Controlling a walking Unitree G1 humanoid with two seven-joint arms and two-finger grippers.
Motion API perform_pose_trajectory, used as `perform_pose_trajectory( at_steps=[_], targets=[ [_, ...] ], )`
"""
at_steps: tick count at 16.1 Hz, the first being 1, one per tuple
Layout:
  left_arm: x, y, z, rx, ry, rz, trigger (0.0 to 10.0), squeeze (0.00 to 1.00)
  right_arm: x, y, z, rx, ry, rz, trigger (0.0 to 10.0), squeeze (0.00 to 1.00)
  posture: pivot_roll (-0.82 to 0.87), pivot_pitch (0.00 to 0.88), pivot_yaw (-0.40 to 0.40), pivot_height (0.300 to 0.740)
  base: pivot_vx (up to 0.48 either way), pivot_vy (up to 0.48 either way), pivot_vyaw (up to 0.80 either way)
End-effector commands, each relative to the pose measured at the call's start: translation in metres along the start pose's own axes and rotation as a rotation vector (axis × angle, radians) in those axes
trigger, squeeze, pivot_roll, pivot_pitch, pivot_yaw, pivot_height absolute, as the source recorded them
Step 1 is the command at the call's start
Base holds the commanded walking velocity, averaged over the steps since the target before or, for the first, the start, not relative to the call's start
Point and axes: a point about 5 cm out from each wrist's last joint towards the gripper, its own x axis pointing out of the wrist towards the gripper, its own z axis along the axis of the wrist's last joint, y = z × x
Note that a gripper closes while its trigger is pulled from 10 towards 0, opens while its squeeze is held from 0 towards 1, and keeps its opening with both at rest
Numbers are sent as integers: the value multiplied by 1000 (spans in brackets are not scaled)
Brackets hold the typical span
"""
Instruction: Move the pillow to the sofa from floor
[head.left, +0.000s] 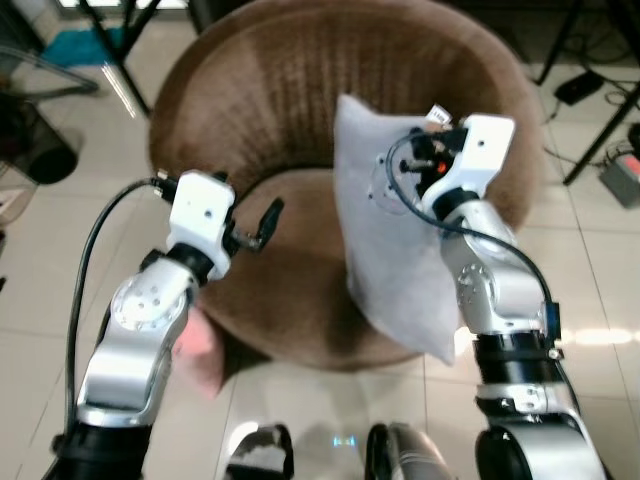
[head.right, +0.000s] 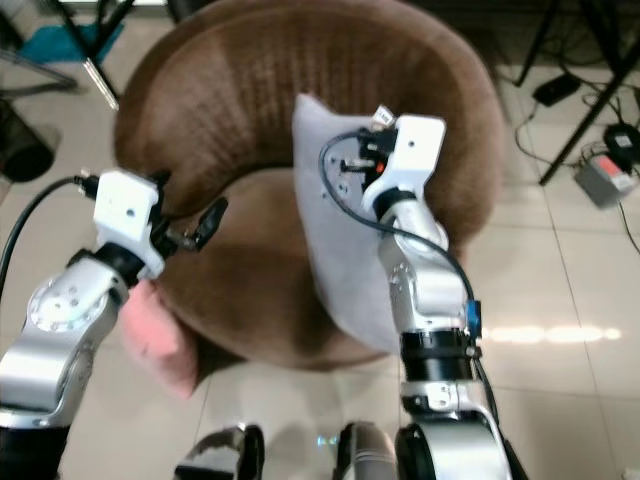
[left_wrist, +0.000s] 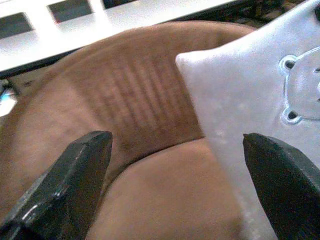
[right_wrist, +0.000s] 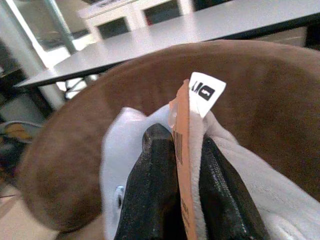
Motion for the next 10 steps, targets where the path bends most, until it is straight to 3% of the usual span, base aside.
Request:
perform_pose_trajectory(
  at_steps=[1, 6, 10],
  targets=[
    [-4, 4, -2, 14, 18, 15, 10000, 0, 2, 3, 10, 18, -55, 9, 10000, 0, 69, 218, 40, 740, 281, 0, 0],
    [-5, 5, -2, 19, 20, 8, 10000, 0, 12, 6, 16, 34, -82, 36, 10000, 0, 82, 220, 42, 740, 285, 0, 0],
    [-13, -5, -13, 52, 107, -107, 10000, 0, 30, 4, 9, -5, -54, 64, 10000, 0, 102, 219, 49, 740, 0, 0, 0]
  ],
)
